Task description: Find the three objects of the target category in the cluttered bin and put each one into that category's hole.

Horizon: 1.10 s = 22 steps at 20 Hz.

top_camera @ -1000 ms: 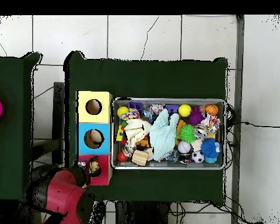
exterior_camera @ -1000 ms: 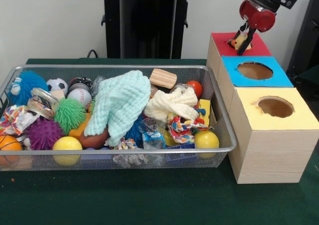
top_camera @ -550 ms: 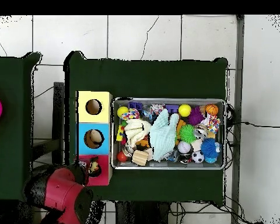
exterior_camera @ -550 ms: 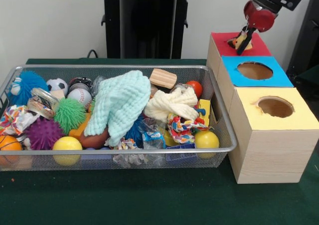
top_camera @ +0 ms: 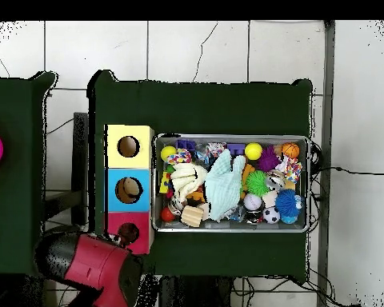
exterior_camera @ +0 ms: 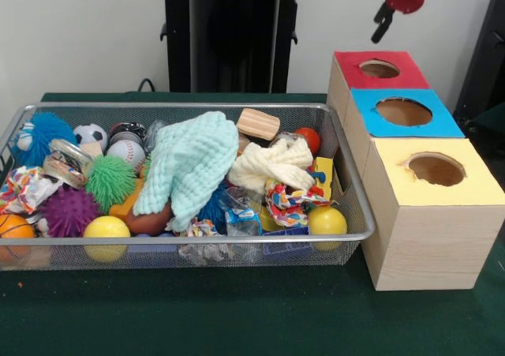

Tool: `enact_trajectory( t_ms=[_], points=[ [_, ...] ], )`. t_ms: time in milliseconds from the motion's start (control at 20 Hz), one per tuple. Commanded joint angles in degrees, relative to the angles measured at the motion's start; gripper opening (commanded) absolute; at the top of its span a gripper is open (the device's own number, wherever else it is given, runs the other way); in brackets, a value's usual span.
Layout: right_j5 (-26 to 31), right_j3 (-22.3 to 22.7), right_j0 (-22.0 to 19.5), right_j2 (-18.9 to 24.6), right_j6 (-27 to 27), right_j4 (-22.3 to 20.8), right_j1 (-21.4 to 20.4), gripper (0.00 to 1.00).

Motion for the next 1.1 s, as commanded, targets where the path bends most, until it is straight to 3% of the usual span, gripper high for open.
enact_trajectory(
  t_ms=[50, 400, 450, 500, 650, 750, 950, 1100],
  points=[
    [12.31, -2.43, -3.14, 6.62, -0.85, -4.9, -5.65, 1.0],
    [6.86, -1.43, -4.08, 7.98, -1.61, -5.96, -4.75, 1.0],
    [4.58, -1.22, -4.87, 8.29, -3.88, -6.89, -4.78, 1.0],
    [-0.34, -0.13, -7.2, 9.36, -9.64, -8.41, -5.12, 1.0],
    [-19.32, 2.87, -19.11, 16.56, -30.83, -16.14, -6.32, 1.0],
    [-27.38, 3.03, -26.36, 21.62, -39.0, -23.1, -7.22, 1.0],
    [-34.36, 1.38, -36.23, 28.64, -45.49, -37.2, -8.82, 1.0],
    [-35.4, 0.59, -41.96, 32.77, -47.47, -45.06, -9.87, 1.0]
  ],
)
